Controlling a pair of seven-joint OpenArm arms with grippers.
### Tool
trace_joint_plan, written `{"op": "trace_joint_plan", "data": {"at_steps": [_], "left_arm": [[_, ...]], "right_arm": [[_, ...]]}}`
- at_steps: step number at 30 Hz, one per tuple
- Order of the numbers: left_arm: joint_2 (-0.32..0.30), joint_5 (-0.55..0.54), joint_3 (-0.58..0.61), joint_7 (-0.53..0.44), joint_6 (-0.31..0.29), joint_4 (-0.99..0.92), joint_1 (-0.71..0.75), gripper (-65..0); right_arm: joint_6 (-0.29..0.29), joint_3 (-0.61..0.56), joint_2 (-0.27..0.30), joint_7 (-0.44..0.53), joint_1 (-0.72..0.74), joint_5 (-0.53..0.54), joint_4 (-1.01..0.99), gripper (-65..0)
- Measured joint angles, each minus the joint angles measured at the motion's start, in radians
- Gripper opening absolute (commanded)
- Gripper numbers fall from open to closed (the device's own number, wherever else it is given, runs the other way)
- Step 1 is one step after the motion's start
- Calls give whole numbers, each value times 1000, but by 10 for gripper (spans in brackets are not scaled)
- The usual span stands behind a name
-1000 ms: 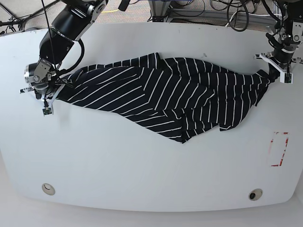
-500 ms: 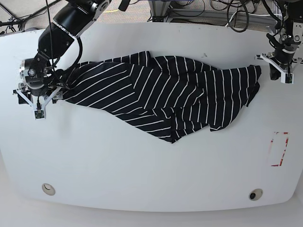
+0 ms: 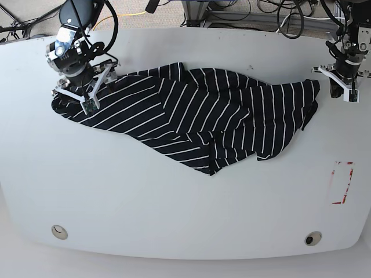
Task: Fold the T-shirt properly
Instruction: 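Lay the stretched shirt down and release with the right gripper, then grasp the shirt edge again with the right gripper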
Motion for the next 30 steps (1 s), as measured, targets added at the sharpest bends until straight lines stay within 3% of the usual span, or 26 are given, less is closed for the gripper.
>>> {"op": "trace_joint_plan", "data": {"at_steps": [8,19,24,30], "left_arm": [[2,0,0,0,2,0,-2,-650],[2,0,0,0,2,0,-2,-650],[2,0,0,-1,2,0,-2,-650],[2,0,0,0,2,0,-2,-650]], "right_arm": [[-2,-251,56,82,-57,27,0,-168],[-5,-479,77,80,-34,13,0,-168],[-5,-550,78,78,-40,16,0,-170],[-5,-554,78,79,-30,3,0,-170]]}}
